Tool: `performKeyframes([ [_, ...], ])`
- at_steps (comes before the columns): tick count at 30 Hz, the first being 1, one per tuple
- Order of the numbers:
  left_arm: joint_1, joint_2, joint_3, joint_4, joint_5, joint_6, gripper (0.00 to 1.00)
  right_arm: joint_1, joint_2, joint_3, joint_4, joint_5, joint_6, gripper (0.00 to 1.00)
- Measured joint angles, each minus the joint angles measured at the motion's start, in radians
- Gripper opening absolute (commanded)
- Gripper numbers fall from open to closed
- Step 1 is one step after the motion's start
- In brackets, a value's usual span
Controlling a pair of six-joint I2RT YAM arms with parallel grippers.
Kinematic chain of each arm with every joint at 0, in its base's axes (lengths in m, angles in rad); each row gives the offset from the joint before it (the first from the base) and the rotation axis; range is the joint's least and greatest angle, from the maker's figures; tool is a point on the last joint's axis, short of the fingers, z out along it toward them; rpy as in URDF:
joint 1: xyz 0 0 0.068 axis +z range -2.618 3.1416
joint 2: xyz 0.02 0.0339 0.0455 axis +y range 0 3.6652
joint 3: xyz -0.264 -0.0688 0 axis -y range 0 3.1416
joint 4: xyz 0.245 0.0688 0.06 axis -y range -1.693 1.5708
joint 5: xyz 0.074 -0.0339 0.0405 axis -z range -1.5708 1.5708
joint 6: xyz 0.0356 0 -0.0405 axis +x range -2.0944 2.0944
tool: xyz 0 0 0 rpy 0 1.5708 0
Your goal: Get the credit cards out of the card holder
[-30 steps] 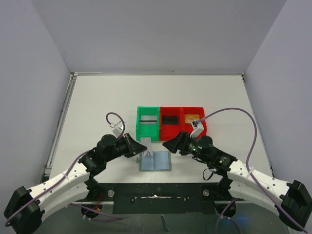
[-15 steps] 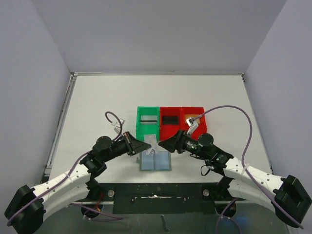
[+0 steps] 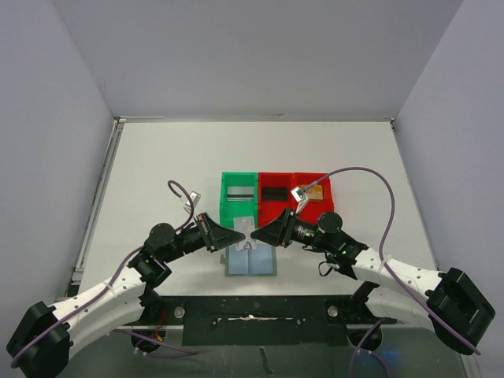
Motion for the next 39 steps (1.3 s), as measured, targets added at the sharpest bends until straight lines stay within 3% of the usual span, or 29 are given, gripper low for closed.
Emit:
performKeyframes([
  [6,0.0,0.014,0.0,0.024,0.024,-0.001,0.0,0.0,0.019,0.002,0.073,-0.061,0.019,0.23],
  [11,0.0,0.023,0.0,0.035,0.039,-0.002,0.01,-0.001,0.019,0.008,0.084,-0.09,0.02,0.0],
  [15,0.005,0.026,0.0,0.035,0.045,-0.001,0.23,-0.002,0.018,0.012,0.09,-0.103,0.028,0.0],
  [18,0.006,0.023,0.0,0.026,0.047,0.004,0.3,-0.002,0.014,0.014,0.089,-0.104,0.026,0.0],
  [19,0.006,0.018,0.0,0.018,0.047,0.007,0.29,-0.002,0.011,0.014,0.086,-0.103,0.024,0.0],
  [23,0.006,-0.016,0.0,-0.019,0.044,0.012,0.03,-0.008,-0.005,0.014,0.071,-0.099,0.019,0.0],
  [24,0.006,-0.024,0.0,-0.026,0.042,0.015,0.0,-0.008,-0.01,0.014,0.069,-0.099,0.019,0.0],
  [27,0.005,-0.031,0.0,-0.026,0.041,0.019,0.0,-0.013,-0.018,0.014,0.062,-0.099,0.016,0.02],
  [35,0.006,-0.008,0.01,-0.011,0.053,0.034,0.0,-0.021,-0.016,0.014,0.062,-0.104,0.02,0.35],
  [39,0.006,-0.008,0.01,-0.011,0.06,0.038,0.0,-0.034,-0.016,0.014,0.078,-0.119,0.019,0.37],
])
